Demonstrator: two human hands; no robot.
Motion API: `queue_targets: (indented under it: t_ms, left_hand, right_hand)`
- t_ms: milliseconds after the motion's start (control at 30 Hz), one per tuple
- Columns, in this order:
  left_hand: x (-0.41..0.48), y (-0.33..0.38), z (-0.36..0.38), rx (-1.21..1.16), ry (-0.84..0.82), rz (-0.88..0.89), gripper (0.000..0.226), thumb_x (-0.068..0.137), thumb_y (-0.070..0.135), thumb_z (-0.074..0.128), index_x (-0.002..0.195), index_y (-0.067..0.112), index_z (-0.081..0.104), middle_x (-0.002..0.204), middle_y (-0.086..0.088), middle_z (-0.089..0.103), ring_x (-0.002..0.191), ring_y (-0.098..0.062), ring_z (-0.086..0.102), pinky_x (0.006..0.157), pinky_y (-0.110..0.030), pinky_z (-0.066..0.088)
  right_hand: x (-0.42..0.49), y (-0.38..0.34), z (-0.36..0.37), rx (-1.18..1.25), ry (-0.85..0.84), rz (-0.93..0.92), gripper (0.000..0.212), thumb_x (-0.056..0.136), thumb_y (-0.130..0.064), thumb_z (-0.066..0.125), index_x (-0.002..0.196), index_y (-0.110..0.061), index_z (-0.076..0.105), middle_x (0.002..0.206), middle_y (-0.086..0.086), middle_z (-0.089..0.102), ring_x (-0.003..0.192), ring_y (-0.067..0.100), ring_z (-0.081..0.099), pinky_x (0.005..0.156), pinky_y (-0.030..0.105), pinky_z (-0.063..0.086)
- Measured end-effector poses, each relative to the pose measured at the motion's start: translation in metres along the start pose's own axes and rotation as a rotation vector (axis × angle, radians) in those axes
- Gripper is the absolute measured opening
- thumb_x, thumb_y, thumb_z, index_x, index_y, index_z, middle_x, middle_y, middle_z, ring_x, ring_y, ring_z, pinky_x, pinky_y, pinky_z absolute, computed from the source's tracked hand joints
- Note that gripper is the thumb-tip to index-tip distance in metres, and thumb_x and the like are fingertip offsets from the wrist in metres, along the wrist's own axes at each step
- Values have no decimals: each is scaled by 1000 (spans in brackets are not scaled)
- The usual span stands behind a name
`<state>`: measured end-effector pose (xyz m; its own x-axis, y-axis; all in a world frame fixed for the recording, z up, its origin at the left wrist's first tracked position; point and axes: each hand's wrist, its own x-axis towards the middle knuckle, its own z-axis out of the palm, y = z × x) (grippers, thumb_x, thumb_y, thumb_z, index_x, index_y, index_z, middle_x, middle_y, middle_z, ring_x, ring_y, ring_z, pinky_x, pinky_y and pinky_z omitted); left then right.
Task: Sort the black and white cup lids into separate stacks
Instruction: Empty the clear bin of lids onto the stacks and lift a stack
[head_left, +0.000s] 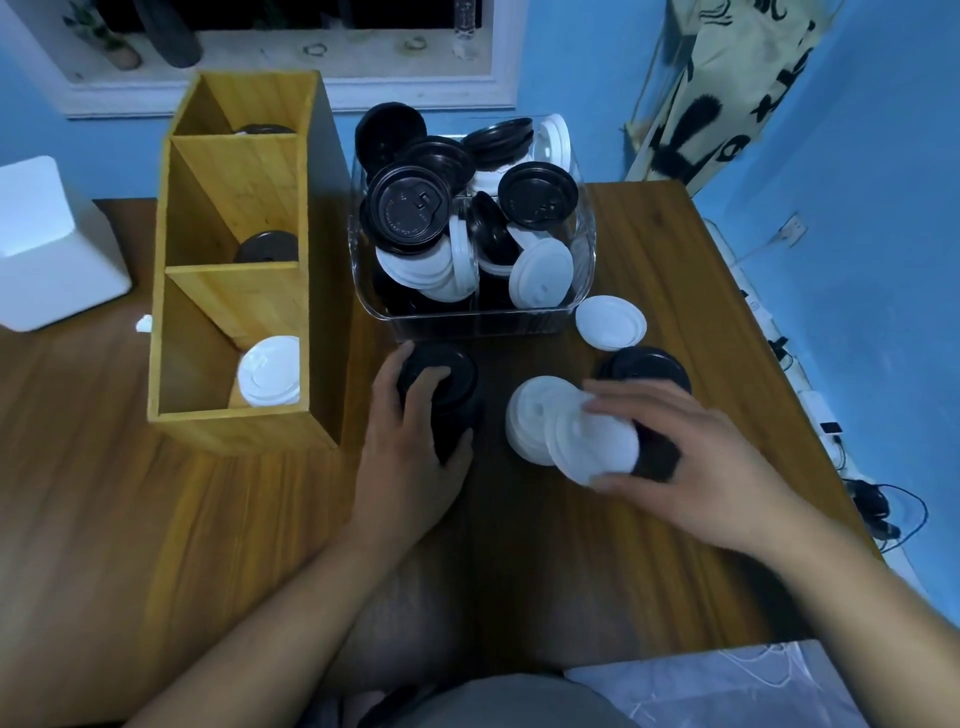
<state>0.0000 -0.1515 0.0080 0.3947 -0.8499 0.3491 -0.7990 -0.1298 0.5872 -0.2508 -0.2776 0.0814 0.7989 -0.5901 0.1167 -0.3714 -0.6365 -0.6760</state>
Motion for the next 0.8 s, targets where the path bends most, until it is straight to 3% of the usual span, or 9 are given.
queue_targets:
  t_ms: [233, 367, 567, 667, 733, 800]
  left_hand:
    - [-1, -2, 2, -2, 9, 5, 71, 79, 16, 84, 139, 14, 46, 162, -13, 23, 149, -31, 31, 114, -42, 42]
    - [-1, -2, 2, 0, 6, 10, 72, 80, 16, 83, 140, 16, 43, 163, -13, 22, 149, -31, 31, 116, -39, 40]
    - [0, -2, 3, -5, 16, 6, 71, 80, 15, 83, 140, 17, 44, 163, -12, 22, 149, -31, 31, 112, -47, 46]
    - [1, -2, 3, -13, 27, 17, 73, 79, 14, 84, 139, 16, 44, 162, -13, 23, 149, -31, 32, 113, -46, 46]
    - [0, -3, 3, -32, 46, 0, 77, 78, 15, 86, 141, 13, 42, 162, -12, 24, 149, -28, 33, 116, -39, 43]
    - [1, -3, 1, -82, 71, -43, 85, 74, 14, 89, 144, 11, 40, 161, -10, 25, 149, -22, 32, 117, -22, 36]
  right_hand:
    - [58, 14, 12, -264, -267, -61, 63, 85, -38, 80, 143, -35, 55, 154, -19, 41, 144, 1, 30, 115, 16, 17]
    - [60, 16, 15, -263, -286, -22, 61, 88, -39, 77, 144, -41, 53, 157, -22, 35, 142, -5, 31, 113, 10, 18]
    - [52, 18, 18, -259, -301, -26, 58, 92, -37, 73, 145, -34, 51, 161, -22, 27, 146, -7, 24, 119, 18, 24]
    - [58, 11, 12, -308, -345, -13, 58, 89, -44, 74, 141, -35, 51, 157, -28, 26, 138, -13, 21, 117, 12, 15]
    - [62, 8, 0, -234, -314, 53, 57, 84, -50, 76, 136, -38, 55, 153, -30, 33, 136, -13, 27, 113, 12, 21]
    - [68, 10, -18, -120, -113, 132, 48, 83, -51, 74, 127, -39, 62, 147, -23, 49, 132, -6, 43, 109, 21, 36]
